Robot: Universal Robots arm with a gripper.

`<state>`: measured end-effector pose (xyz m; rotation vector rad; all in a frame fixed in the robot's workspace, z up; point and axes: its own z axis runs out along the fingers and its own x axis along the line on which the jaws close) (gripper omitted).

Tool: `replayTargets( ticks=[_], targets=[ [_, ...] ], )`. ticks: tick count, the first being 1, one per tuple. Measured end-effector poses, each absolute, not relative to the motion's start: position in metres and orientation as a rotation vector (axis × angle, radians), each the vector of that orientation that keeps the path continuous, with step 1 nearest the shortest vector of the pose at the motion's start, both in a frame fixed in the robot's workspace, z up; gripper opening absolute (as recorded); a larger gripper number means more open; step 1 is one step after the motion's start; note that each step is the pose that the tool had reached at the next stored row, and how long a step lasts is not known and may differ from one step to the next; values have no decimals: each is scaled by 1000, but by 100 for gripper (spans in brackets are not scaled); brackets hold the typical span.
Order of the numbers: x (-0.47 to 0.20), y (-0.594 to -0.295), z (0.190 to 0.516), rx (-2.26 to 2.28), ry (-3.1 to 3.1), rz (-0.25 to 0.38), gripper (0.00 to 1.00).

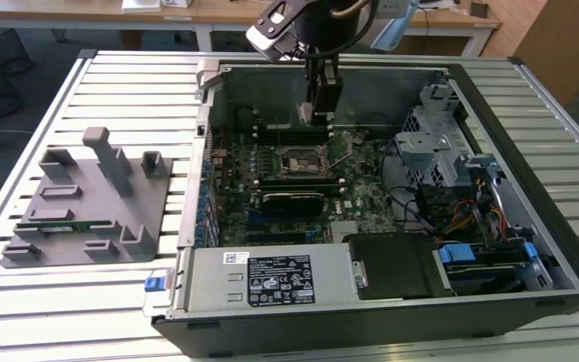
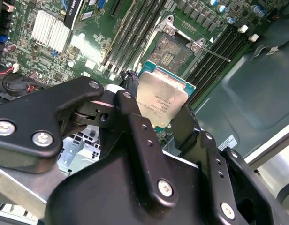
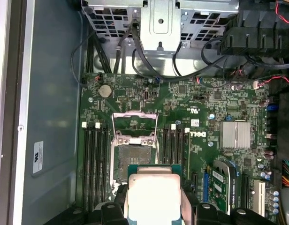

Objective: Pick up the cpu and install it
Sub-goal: 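Place the cpu into insertion slot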

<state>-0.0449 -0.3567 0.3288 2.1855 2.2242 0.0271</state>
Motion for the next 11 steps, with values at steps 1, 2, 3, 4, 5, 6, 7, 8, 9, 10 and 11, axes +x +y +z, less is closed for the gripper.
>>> replayTargets(
  ticks=[1, 2, 3, 4, 5, 6, 7, 8, 9, 10, 11],
  targets=[
    [-45, -357, 328, 2185, 2224, 27, 53],
    [-45, -357, 327, 2185, 2224, 27, 53],
    [-45, -357, 326, 2185, 2224, 27, 53],
    [-45, -357, 325, 2185, 2224, 27, 53],
    [-45, -357, 324, 2185, 2224, 27, 53],
    [-45, -357, 323, 2185, 2224, 27, 53],
    [-45, -357, 321, 2185, 2224, 27, 53],
    [-45, -357, 320, 2186, 2224, 27, 53],
    [-45, -357, 318, 2186, 2224, 27, 53],
    [-45, -356, 317, 2186, 2224, 27, 53],
    [-45, -356, 315, 2186, 2224, 27, 53]
  ],
)
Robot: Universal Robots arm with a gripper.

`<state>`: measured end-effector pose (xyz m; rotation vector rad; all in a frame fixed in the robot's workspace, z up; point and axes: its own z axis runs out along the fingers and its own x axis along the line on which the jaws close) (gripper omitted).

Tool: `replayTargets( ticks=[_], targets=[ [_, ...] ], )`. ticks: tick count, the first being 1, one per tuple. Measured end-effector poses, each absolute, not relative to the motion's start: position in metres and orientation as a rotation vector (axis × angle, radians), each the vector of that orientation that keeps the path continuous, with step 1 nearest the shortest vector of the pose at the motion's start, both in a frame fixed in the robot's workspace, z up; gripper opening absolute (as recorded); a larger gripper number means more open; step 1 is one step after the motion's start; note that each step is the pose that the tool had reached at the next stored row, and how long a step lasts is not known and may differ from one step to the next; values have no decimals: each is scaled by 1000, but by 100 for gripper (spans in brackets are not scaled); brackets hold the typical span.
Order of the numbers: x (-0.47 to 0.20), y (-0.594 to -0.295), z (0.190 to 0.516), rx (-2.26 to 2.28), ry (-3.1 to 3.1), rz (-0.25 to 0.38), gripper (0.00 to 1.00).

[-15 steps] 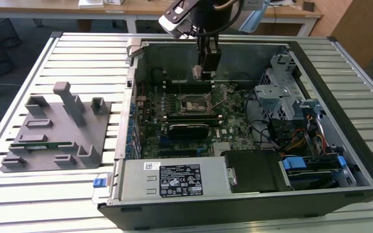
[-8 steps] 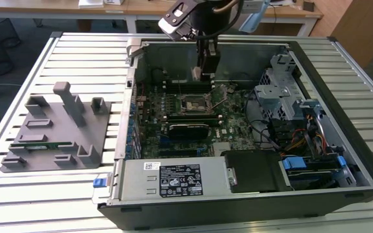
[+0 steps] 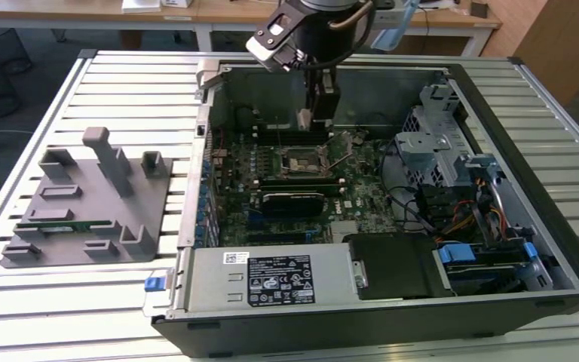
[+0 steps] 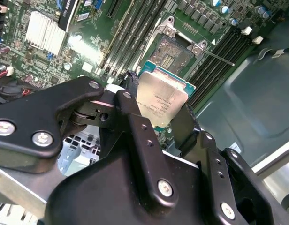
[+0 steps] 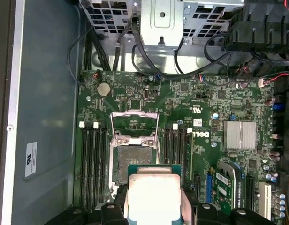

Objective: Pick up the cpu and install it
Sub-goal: 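Place the cpu into insertion slot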

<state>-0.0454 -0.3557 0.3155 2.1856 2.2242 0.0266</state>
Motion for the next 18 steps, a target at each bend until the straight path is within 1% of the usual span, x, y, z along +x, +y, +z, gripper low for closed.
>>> replayTargets(
  ticks=[8, 18],
  targets=[
    [-45, -352, 302, 2166, 2244, 28, 53],
    [-45, -352, 293, 2166, 2244, 28, 53]
  ],
)
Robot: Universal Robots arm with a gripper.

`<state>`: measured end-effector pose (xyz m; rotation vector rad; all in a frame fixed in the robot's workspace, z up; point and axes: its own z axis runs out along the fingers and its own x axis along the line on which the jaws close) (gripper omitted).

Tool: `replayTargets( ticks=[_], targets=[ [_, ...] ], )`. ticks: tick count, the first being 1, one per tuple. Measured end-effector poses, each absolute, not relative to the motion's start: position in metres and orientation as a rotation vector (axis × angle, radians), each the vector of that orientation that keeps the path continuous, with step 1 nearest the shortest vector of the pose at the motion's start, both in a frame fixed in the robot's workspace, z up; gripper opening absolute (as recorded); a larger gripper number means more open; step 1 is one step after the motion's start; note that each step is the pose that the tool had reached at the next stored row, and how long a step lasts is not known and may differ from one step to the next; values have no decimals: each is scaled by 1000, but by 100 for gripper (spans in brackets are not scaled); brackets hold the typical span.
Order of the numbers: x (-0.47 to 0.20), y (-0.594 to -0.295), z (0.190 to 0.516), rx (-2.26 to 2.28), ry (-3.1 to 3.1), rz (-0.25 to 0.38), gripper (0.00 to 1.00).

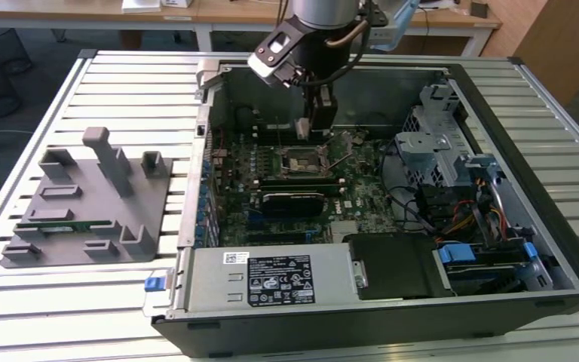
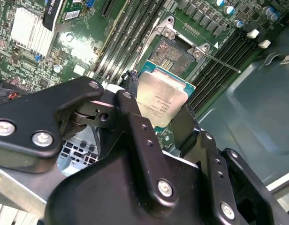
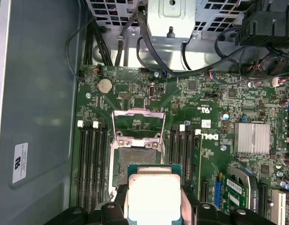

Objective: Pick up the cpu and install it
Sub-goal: 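Place the cpu into insertion slot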

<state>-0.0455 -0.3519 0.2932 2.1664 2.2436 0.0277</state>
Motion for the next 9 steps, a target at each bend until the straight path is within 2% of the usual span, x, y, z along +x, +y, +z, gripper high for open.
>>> replayTargets(
  ticks=[9],
  targets=[
    [-45, -352, 286, 2166, 2244, 28, 53]
  ],
)
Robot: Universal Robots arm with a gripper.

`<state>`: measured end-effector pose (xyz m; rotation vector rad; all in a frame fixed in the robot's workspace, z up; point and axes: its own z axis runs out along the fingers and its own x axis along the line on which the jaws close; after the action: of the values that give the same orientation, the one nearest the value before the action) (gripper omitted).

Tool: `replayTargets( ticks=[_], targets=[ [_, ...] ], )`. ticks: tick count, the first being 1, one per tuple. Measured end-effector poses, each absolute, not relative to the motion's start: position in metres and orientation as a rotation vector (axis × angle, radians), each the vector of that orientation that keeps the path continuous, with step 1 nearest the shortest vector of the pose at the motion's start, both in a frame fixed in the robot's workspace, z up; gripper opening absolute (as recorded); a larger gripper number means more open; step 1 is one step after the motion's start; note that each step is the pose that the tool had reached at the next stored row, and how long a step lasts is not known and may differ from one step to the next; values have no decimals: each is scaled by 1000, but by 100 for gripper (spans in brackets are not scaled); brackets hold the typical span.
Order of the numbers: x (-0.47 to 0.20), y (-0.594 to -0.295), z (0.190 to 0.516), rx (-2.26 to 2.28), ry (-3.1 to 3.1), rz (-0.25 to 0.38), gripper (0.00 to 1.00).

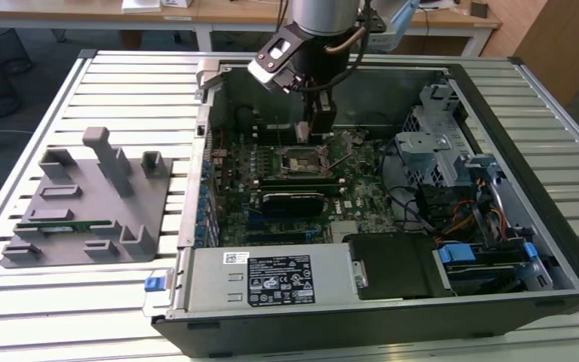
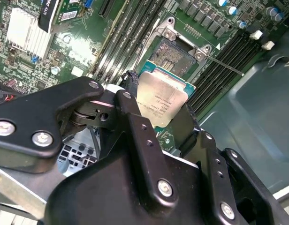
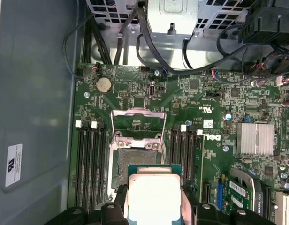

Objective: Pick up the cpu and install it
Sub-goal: 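Place the cpu into insertion slot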

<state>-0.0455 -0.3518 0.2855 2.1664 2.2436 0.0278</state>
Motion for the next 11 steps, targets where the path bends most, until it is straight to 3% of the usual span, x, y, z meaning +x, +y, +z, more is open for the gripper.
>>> replayTargets(
  ticks=[11],
  targets=[
    [-45, -345, 271, 2177, 2233, 27, 53]
  ],
)
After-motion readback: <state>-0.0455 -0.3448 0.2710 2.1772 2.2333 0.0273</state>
